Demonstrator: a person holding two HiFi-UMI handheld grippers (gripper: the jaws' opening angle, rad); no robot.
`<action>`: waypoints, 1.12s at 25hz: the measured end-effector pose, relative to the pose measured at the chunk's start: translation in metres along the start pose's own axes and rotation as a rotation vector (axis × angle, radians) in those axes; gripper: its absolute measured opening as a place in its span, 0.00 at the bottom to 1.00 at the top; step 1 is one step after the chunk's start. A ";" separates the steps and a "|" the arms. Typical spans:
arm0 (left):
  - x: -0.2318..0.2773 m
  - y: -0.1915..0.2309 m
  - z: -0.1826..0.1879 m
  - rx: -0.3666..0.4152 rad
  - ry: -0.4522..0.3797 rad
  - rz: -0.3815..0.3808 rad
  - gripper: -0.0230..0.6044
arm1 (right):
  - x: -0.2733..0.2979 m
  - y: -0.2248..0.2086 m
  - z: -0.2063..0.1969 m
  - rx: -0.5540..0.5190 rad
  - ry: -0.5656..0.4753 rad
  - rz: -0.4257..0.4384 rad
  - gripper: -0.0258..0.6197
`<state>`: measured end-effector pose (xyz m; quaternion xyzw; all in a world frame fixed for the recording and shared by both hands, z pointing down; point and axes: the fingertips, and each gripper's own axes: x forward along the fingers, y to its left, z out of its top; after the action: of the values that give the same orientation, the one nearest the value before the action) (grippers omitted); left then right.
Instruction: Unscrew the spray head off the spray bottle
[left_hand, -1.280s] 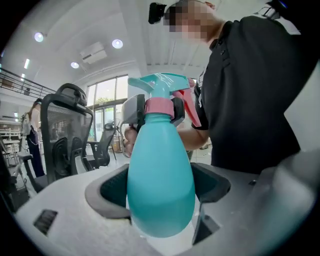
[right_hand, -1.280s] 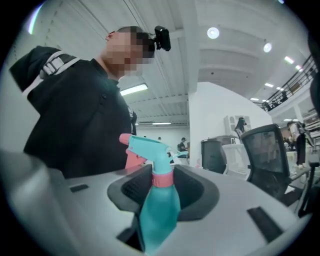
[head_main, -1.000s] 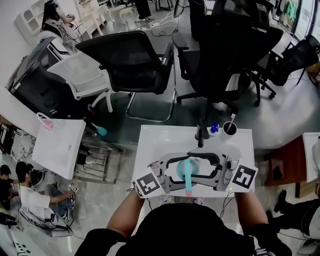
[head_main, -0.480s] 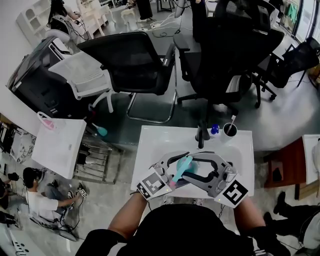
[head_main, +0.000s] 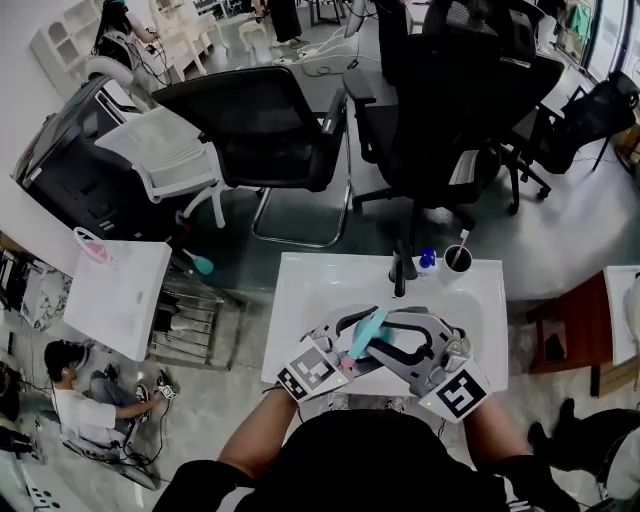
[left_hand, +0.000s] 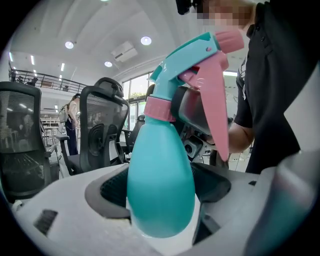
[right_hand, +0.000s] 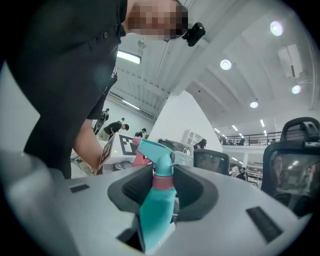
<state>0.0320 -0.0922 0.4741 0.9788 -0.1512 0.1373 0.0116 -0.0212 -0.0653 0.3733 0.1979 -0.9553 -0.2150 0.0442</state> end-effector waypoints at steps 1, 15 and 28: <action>0.000 0.000 0.000 0.005 0.003 0.003 0.65 | -0.001 0.000 -0.001 0.020 0.002 0.001 0.25; -0.003 -0.001 0.004 0.069 -0.058 0.038 0.65 | -0.007 -0.010 -0.004 0.267 -0.075 -0.062 0.24; 0.001 0.019 -0.032 0.021 0.040 0.105 0.65 | -0.012 -0.032 0.014 0.321 -0.163 -0.129 0.24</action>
<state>0.0193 -0.1088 0.5045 0.9667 -0.2006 0.1587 -0.0028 -0.0011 -0.0816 0.3471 0.2453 -0.9631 -0.0777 -0.0793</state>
